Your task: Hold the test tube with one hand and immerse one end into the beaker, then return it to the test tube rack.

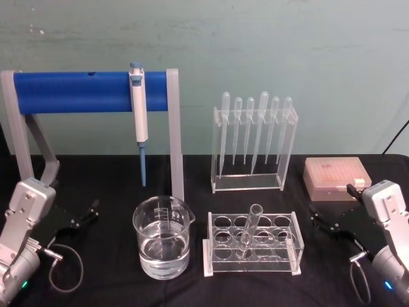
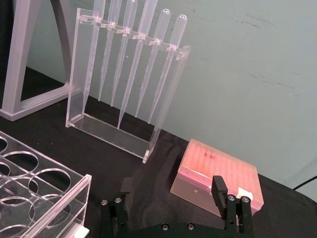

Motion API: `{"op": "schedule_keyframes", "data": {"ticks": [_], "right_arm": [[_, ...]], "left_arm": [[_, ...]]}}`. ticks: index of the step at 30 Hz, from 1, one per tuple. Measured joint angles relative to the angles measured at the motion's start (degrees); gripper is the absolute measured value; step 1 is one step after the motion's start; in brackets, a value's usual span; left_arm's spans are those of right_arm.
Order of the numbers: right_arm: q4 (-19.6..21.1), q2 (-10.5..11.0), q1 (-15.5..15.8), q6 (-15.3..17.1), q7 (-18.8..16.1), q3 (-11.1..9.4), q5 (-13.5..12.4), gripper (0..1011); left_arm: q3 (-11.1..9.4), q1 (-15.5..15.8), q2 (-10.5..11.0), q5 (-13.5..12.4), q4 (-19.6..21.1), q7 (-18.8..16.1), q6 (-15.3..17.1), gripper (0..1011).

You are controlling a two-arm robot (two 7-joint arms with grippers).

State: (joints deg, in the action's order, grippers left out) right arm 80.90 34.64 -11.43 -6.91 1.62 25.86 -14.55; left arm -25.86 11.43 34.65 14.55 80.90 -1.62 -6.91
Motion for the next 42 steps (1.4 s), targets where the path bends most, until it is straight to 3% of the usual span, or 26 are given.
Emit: {"op": "schedule_keyframes", "data": {"ticks": [42], "right_arm": [[0.0, 0.0, 0.0, 0.0, 0.0, 0.0, 0.0, 1003]], "left_arm": [[0.0, 0.0, 0.0, 0.0, 0.0, 0.0, 0.0, 1000]]}}
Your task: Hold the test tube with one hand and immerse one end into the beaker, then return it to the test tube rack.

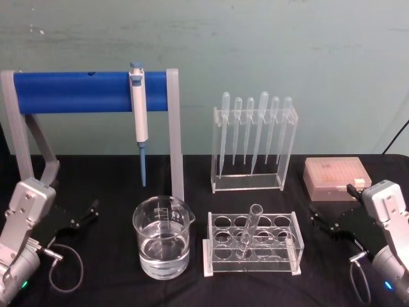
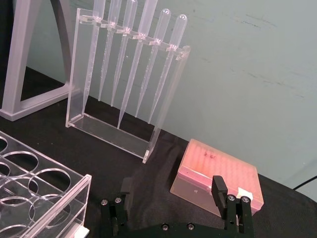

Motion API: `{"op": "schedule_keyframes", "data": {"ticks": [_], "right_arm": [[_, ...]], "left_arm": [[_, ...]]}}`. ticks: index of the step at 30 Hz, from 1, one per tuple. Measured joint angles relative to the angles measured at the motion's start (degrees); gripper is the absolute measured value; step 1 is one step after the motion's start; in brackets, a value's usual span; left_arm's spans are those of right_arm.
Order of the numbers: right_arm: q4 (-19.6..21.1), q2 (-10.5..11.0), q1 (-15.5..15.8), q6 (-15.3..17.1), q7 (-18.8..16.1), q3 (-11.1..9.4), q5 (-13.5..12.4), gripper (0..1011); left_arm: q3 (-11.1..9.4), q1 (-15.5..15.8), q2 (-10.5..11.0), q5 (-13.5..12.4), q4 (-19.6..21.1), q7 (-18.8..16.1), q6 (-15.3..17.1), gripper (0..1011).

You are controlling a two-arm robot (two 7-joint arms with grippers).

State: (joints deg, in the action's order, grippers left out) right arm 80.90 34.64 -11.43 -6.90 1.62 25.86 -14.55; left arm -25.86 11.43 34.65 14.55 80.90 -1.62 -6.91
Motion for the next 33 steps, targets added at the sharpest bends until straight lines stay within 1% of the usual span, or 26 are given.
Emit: {"op": "schedule_keyframes", "data": {"ticks": [29, 33], "right_arm": [[0.0, 0.0, 0.0, 0.0, 0.0, 0.0, 0.0, 1002], [0.0, -0.4, 0.3, -1.4, -0.4, -0.8, 0.1, 1002]], "left_arm": [[0.0, 0.0, 0.0, 0.0, 0.0, 0.0, 0.0, 1000], [0.0, 0.0, 0.0, 0.0, 0.0, 0.0, 0.0, 1000]]}}
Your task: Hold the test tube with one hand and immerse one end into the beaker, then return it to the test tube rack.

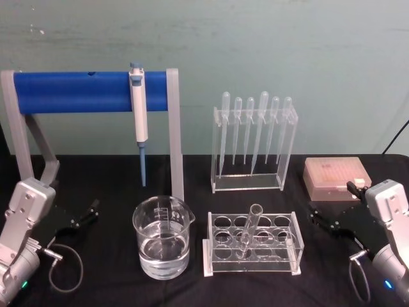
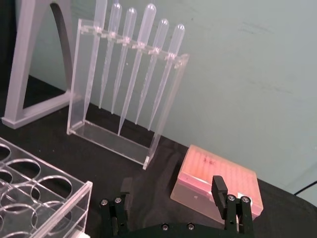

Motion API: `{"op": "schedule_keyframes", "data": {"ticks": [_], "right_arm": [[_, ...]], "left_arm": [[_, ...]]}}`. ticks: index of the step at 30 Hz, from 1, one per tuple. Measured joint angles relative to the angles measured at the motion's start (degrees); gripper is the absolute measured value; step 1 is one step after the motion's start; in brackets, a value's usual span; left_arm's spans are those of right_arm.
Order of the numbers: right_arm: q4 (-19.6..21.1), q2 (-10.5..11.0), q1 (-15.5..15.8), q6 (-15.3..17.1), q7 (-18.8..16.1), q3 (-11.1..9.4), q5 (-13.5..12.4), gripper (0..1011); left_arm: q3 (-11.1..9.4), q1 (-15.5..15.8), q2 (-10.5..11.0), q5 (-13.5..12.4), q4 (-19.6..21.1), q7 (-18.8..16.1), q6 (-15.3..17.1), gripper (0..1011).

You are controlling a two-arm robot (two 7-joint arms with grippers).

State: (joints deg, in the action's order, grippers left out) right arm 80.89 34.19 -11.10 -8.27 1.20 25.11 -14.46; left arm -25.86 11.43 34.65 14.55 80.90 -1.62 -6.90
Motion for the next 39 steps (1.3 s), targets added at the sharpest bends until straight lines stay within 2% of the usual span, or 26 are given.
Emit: {"op": "schedule_keyframes", "data": {"ticks": [6, 7, 9, 12, 13, 16, 29, 33, 34, 35, 39], "right_arm": [[1.3, -0.4, 1.1, -1.2, -0.6, -1.2, 0.1, 1002], [7.9, 0.7, 6.7, -1.6, -4.2, -6.6, -3.0, 1002], [8.6, 1.2, 7.2, -1.5, -5.5, -6.8, -3.4, 1002], [10.6, 4.1, 8.8, -1.0, -10.3, -7.3, -5.7, 1003], [11.4, 5.4, 9.6, -0.9, -12.8, -7.5, -6.8, 1002], [12.5, 6.8, 10.6, -0.8, -15.8, -8.0, -8.0, 1002], [13.7, 6.9, 11.5, -0.8, -20.2, -9.1, -8.2, 1002], [13.7, 7.1, 10.7, -1.7, -24.4, -8.8, -8.8, 1002], [13.7, 7.1, 10.7, -1.7, -24.4, -8.8, -8.8, 1002], [13.7, 7.1, 10.2, -2.2, -26.5, -8.5, -9.0, 1002], [13.6, 6.8, 9.6, -2.7, -28.8, -7.9, -9.1, 1002]], "left_arm": [[0.0, 0.0, 0.0, 0.0, 0.0, 0.0, 0.0, 1000], [0.0, 0.0, 0.0, 0.0, 0.0, 0.0, 0.0, 1000], [0.0, 0.0, 0.0, 0.0, 0.0, 0.0, 0.0, 1000], [0.0, 0.0, 0.0, 0.0, 0.0, 0.0, 0.0, 1000], [0.0, 0.0, 0.0, 0.0, 0.0, 0.0, 0.0, 1000], [0.0, 0.0, 0.0, 0.0, 0.0, 0.0, 0.0, 1000], [0.0, 0.0, 0.0, 0.0, 0.0, 0.0, 0.0, 1000], [0.0, 0.0, 0.0, 0.0, 0.0, 0.0, 0.0, 1000], [0.0, 0.0, 0.0, 0.0, 0.0, 0.0, 0.0, 1000], [0.0, 0.0, 0.0, 0.0, 0.0, 0.0, 0.0, 1000], [0.0, 0.0, 0.0, 0.0, 0.0, 0.0, 0.0, 1000]]}}
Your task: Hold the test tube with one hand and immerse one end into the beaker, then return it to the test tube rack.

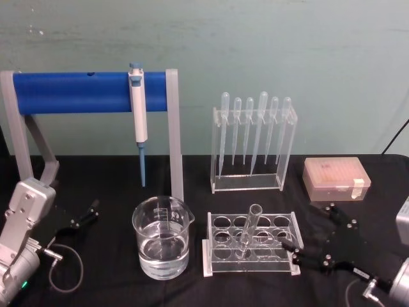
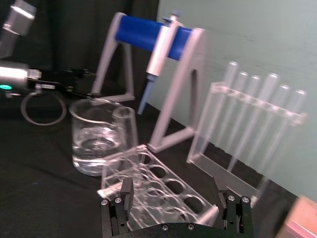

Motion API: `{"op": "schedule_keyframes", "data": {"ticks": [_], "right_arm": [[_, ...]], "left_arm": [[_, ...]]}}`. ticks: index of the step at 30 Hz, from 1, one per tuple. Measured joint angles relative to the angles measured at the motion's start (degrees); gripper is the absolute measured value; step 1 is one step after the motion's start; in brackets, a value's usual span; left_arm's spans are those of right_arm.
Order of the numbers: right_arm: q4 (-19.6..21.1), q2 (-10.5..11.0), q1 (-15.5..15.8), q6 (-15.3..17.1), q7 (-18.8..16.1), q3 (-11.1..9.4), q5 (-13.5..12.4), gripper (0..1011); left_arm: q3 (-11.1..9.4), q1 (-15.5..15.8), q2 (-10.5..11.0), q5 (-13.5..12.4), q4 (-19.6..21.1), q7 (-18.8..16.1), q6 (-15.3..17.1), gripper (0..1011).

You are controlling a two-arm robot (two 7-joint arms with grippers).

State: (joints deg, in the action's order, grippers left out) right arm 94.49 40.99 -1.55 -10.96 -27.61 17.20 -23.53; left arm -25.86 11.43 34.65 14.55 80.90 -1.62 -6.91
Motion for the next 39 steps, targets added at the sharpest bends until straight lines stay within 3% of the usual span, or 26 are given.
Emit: {"op": "schedule_keyframes", "data": {"ticks": [6, 16, 29, 39], "right_arm": [[-0.6, -1.3, -1.4, -0.3, -4.2, 1.3, 0.1, 1003], [-1.9, -3.7, -3.2, -1.0, -8.1, 2.6, -0.1, 1002], [-5.9, -8.0, -7.3, -0.2, -9.0, 4.4, -1.1, 1002], [-8.2, -9.9, -9.7, 1.3, -9.2, 6.1, -1.1, 1002]], "left_arm": [[0.0, 0.0, 0.0, 0.0, 0.0, 0.0, 0.0, 1000], [0.0, 0.0, 0.0, 0.0, 0.0, 0.0, 0.0, 1000], [0.0, 0.0, 0.0, 0.0, 0.0, 0.0, 0.0, 1000], [0.0, 0.0, 0.0, 0.0, 0.0, 0.0, 0.0, 1000]]}}
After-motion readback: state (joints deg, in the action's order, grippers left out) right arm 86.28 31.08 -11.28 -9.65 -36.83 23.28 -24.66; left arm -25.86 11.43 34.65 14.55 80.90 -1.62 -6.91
